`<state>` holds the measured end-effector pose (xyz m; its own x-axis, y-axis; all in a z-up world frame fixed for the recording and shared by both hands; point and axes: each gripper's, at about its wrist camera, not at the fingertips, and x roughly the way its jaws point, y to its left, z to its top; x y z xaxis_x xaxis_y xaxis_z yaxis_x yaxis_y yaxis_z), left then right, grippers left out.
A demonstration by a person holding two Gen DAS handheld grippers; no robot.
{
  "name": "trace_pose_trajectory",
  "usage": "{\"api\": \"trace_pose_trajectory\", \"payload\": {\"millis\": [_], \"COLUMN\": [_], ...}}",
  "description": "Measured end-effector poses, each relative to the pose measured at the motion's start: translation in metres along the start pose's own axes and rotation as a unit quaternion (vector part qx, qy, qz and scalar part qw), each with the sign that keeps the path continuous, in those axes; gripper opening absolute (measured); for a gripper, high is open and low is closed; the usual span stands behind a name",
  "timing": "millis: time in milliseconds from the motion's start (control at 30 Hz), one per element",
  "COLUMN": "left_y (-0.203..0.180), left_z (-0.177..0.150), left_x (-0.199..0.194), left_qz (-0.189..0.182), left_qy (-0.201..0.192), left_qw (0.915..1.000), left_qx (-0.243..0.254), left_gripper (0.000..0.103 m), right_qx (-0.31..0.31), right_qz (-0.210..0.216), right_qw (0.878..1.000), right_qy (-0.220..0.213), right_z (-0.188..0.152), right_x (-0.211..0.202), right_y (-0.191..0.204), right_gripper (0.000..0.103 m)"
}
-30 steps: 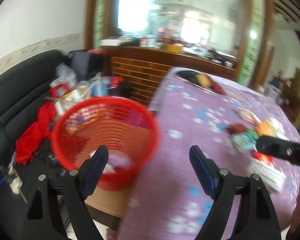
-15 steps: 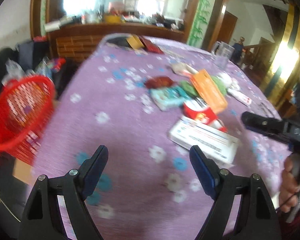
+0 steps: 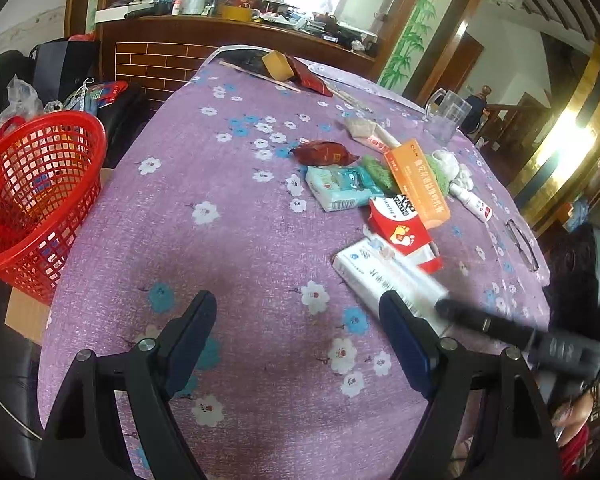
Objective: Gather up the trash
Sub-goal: 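Return both tools to the table and grasp the white tube box with the left tool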
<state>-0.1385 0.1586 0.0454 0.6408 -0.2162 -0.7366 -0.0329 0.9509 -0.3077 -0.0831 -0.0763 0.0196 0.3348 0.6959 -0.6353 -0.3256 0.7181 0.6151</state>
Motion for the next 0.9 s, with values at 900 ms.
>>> {"api": "trace_pose_trajectory", "payload": {"millis": [900], "left_y": [-0.073], "left_z": [-0.003], "left_x": [0.070], "left_qz": [-0.037], "left_qy": [0.106], "left_qw": [0.9936], "left_qx": [0.008], "left_gripper": [0.083], "right_qx": [-0.007], "right_qz": [-0.057], "right_qw": [0.995], "right_qy": [-0.077], "right_z": [0.008], "right_x": [-0.059], "right_y": [-0.016], "right_gripper": [0.050]}}
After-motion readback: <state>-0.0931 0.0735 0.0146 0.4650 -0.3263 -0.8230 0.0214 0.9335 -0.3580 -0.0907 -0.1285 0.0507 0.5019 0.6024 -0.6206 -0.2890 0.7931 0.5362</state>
